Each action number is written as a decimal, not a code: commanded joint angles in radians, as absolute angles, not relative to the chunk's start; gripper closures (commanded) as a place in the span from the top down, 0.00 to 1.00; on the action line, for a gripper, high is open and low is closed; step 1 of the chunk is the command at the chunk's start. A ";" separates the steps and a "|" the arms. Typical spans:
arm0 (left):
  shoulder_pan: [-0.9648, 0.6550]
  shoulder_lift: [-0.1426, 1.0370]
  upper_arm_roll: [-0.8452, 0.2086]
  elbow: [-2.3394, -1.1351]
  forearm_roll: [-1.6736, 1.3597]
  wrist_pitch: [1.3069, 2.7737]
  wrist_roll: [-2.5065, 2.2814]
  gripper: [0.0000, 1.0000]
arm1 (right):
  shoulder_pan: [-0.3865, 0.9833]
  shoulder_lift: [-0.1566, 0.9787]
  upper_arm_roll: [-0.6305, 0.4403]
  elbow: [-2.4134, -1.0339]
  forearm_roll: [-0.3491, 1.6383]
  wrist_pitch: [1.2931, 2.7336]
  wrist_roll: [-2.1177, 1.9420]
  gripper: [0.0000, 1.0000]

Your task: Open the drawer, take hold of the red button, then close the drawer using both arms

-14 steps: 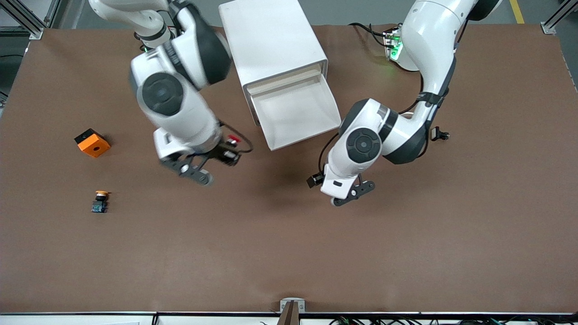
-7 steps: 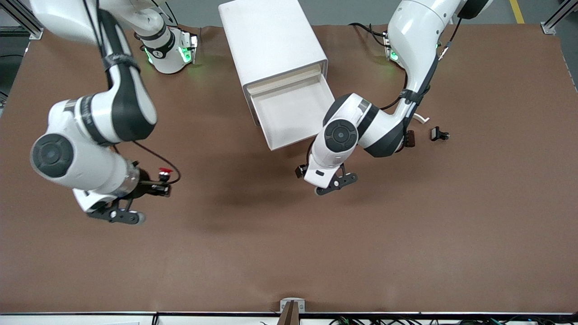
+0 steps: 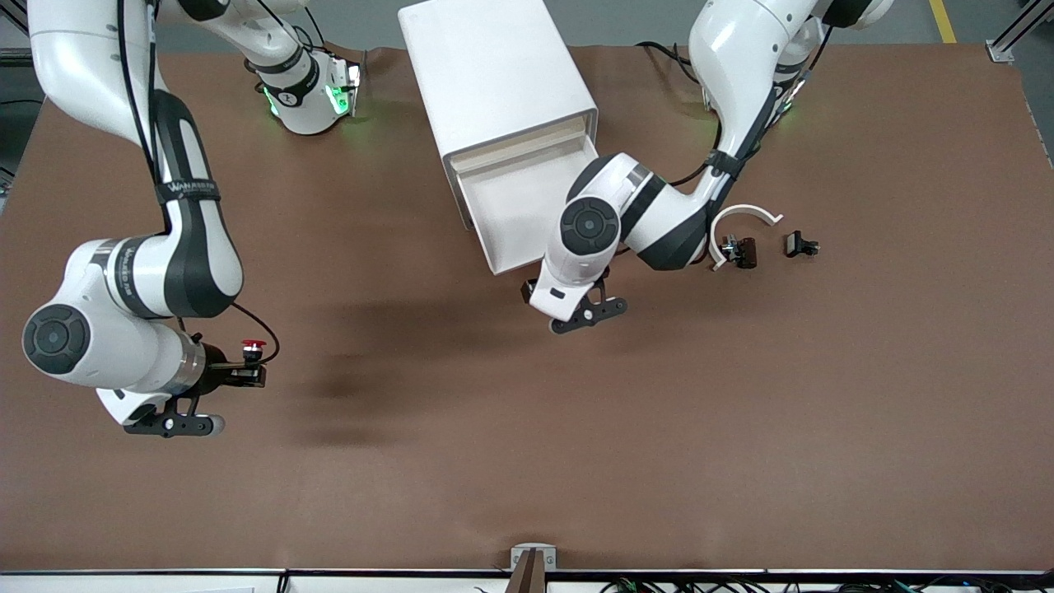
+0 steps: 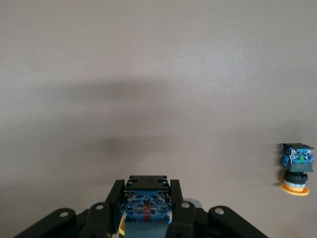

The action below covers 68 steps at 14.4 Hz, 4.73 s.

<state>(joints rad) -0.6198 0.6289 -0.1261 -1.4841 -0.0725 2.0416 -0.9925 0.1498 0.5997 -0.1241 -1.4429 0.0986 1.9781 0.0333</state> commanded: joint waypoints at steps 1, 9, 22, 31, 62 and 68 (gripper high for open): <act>-0.641 0.569 -0.132 -1.566 -0.049 2.059 -1.005 1.00 | 0.114 0.595 -0.106 -1.521 0.087 2.073 -0.001 0.00; -0.660 0.555 -0.195 -1.598 -0.051 2.057 -1.035 1.00 | 0.029 0.626 -0.106 -1.683 0.086 2.315 -0.115 0.00; -0.660 0.548 -0.339 -1.638 -0.058 2.046 -1.176 1.00 | -0.012 0.641 -0.106 -1.796 0.081 2.477 -0.189 0.00; -0.658 0.558 -0.368 -1.638 -0.184 2.046 -1.198 1.00 | -0.014 0.644 -0.106 -1.799 0.081 2.473 -0.187 1.00; -0.407 0.396 -0.354 -1.632 -0.164 1.955 -1.132 1.00 | -0.035 0.303 -0.129 -1.167 0.069 1.358 -0.095 1.00; -0.301 0.359 -0.356 -1.585 -0.074 1.798 -0.916 1.00 | -0.034 0.071 -0.127 -1.357 0.040 1.336 -0.107 1.00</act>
<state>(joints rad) -0.3265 0.3811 -0.3487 -1.5947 -0.1219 1.8420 -0.9699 -0.0293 0.1863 -0.1396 -1.2265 0.0571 1.3198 -0.1164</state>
